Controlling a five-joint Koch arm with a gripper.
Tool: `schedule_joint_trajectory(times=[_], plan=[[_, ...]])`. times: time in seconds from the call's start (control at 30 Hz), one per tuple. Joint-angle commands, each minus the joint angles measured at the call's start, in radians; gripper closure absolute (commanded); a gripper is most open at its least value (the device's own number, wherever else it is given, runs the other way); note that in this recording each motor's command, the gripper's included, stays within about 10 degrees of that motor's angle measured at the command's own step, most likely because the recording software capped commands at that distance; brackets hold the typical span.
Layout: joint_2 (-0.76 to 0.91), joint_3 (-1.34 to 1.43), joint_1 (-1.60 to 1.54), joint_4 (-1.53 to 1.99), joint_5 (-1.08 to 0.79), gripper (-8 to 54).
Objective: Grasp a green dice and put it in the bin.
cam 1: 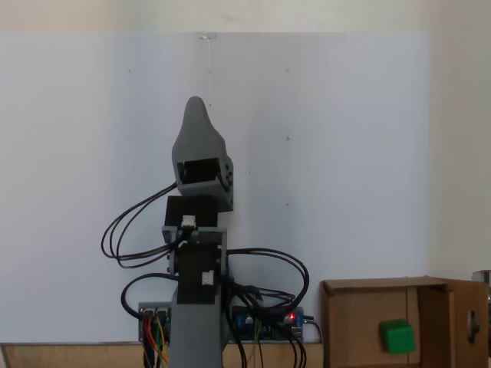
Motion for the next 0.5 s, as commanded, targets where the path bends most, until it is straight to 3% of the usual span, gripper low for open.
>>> schedule_joint_trajectory(times=[0.0, 0.47], plan=[[0.109, 0.026, 0.015, -0.165, -0.002, 1.1], [0.112, 0.272, 0.074, -0.538, -0.002, 1.1]])
